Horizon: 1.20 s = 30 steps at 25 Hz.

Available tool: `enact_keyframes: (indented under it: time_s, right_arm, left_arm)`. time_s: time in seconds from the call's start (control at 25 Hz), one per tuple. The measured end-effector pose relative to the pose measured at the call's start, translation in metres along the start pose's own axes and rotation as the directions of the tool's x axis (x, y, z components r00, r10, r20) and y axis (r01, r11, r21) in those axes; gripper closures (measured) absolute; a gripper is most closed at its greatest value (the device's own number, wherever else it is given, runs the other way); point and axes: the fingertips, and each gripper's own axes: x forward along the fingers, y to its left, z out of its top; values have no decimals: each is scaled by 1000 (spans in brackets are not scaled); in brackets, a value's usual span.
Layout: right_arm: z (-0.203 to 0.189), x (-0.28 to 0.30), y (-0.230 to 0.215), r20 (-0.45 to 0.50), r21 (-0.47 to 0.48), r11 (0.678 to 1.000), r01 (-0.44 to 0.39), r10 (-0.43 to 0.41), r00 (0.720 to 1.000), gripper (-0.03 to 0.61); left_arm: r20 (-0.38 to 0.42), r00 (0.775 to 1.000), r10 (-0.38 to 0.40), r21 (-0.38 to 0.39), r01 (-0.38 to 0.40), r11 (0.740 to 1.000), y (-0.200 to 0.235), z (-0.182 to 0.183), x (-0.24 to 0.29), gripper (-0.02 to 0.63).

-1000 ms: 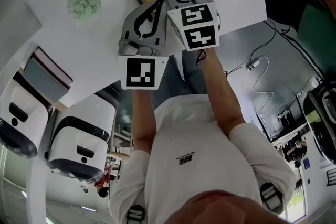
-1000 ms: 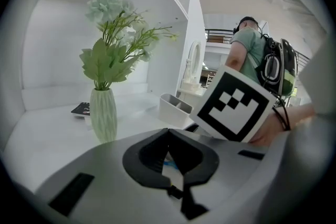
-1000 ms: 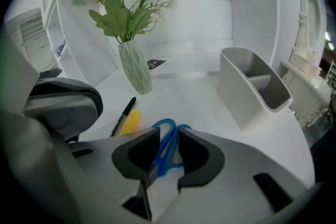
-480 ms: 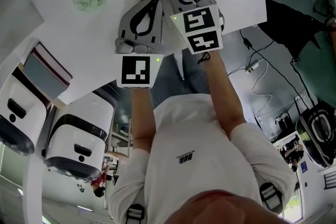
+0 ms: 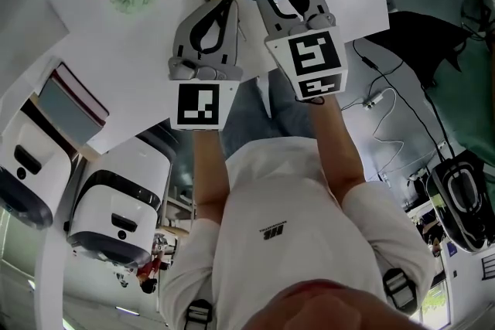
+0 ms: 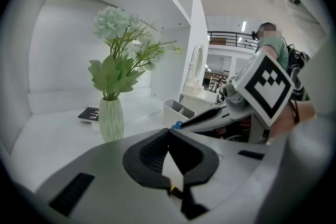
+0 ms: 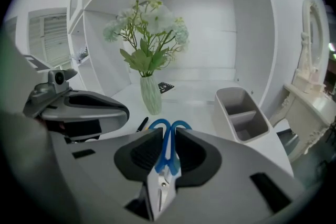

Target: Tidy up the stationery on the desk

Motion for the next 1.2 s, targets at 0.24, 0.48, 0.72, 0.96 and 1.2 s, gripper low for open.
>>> enact_keyframes:
  time_s: [0.24,0.48,0.72,0.96,1.2]
  right_arm:
    - [20,-20,-5,70,19,1000,24,-25,997,520]
    - [34,-37,-14,110,25,999,46,-49,993,520]
    - [56,-59,-25,160,37,997,66,-71,985,520]
    - [71,-77,-46,205,32,995,92,-96,974,520]
    - [81,-90,-69,230,51,991,127,-135,964,520]
  left_arm:
    - [9,1000,-13,14,13,1000,-5,11,1,614]
    - [24,999,-32,25,32,999,-11,26,5,614]
    - [52,997,-55,40,52,998,-19,48,9,614]
    - [67,995,-75,53,72,996,-28,65,17,614]
    - [79,992,-96,57,91,994,-37,78,27,614]
